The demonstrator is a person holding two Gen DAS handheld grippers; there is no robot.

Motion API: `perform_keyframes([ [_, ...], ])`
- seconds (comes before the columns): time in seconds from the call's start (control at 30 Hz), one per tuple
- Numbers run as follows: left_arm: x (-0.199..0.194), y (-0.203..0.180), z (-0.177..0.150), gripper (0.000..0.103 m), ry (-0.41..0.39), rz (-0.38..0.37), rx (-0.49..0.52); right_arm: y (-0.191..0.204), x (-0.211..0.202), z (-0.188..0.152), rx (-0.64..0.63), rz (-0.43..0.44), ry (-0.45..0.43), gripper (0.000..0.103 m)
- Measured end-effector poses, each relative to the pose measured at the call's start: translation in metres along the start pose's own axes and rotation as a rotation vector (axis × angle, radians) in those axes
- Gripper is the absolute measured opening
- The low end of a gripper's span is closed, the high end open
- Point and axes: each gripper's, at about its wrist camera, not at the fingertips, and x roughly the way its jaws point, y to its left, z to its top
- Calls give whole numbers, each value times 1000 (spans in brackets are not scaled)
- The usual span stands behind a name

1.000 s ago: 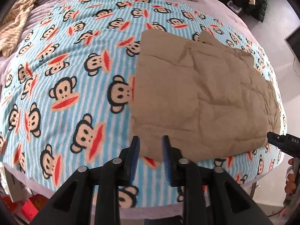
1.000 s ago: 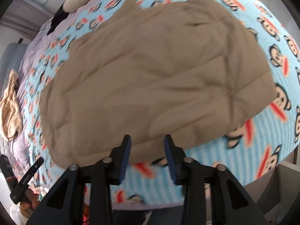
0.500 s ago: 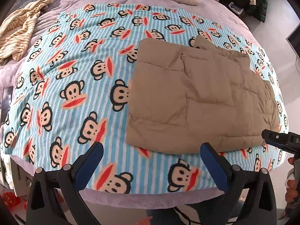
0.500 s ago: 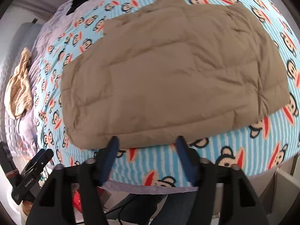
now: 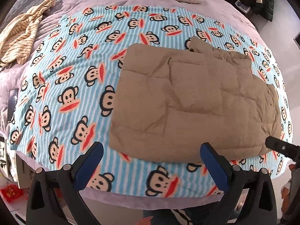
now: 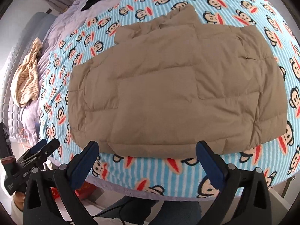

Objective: Fold large clothes

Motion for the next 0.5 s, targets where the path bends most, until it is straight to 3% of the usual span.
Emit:
perform_keyframes([
  [0.2,3,-2,-2,103,0,41,-63,-17,8,7,-2,41,91,103],
  [0.33,13,10,-1,103,46,-31,-99,-19,14,10,20,40,117,103],
  [0.5,29,28,13,103,64,-34,-49,-7,24,16,71,48,90,103],
])
